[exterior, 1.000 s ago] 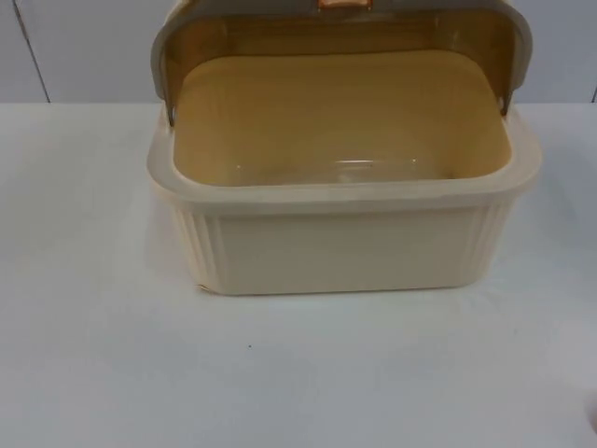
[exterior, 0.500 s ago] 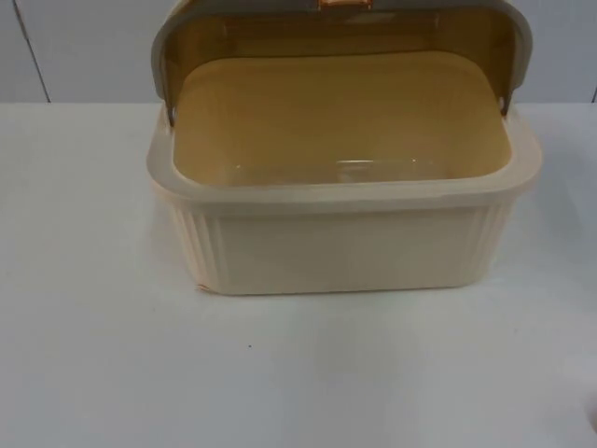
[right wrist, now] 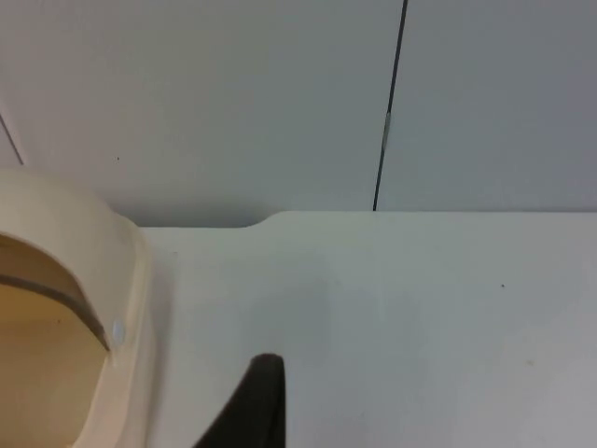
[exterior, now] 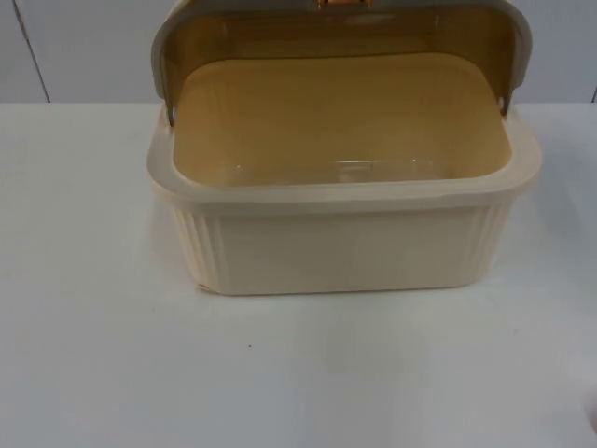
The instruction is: Open the box lid with the left hand, place the block into the box with the right hand, then close the box lid with the left hand.
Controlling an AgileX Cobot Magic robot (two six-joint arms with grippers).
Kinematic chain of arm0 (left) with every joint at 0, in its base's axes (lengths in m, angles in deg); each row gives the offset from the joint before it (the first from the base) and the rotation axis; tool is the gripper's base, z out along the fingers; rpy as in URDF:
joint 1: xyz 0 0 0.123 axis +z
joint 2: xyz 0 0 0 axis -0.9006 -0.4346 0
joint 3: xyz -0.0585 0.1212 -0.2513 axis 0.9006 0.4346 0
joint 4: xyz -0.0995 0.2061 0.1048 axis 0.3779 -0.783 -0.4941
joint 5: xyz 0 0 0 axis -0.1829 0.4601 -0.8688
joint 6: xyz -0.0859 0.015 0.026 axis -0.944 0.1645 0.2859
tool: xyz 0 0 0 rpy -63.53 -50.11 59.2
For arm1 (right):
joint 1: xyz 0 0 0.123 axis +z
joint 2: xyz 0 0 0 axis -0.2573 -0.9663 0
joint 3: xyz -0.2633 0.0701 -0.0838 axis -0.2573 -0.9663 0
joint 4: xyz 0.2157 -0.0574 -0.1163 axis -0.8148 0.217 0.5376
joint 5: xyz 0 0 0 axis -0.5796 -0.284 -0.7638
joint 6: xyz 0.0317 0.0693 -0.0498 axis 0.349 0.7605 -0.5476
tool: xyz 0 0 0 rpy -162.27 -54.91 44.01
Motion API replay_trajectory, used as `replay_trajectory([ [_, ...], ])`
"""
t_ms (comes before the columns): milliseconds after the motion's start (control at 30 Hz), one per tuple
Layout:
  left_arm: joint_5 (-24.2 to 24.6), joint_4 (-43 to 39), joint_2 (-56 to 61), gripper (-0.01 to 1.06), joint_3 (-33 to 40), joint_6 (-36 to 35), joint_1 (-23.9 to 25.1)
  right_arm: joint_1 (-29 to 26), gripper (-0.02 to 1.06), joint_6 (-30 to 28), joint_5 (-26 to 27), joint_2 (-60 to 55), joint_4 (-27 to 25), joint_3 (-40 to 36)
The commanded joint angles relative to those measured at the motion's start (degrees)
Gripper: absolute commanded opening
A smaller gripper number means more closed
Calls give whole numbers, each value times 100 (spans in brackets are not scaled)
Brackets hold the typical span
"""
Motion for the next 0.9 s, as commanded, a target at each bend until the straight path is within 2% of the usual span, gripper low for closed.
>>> replay_trajectory([
  [0,12,26,99,0,25,-36,0,-3,93,9,-21,14,-15,28],
  [333,17,-94,-32,2,46,-291,0,-3,93,9,-35,14,-15,28],
  [400,-5,-94,-82,12,46,-325,0,-3,93,9,-74,14,-15,28],
  [433,-5,-94,-106,22,46,-325,-13,-3,93,9,-100,14,-15,28],
  [467,-5,-94,-106,22,46,-325,-13,-3,93,9,-100,14,-15,28],
  [500,-5,-123,-127,34,46,-325,-25,-3,93,9,-113,14,-15,28],
  [567,-5,-241,-127,69,46,-325,-137,-3,93,9,-113,14,-15,28],
  [600,-5,-247,-127,91,46,-325,-194,-3,93,9,-113,14,-15,28],
  [633,-5,-252,-127,105,46,-338,-230,-3,93,9,-113,14,-15,28],
  [867,39,-256,-127,105,46,-328,-271,-3,93,9,-113,14,-15,28],
])
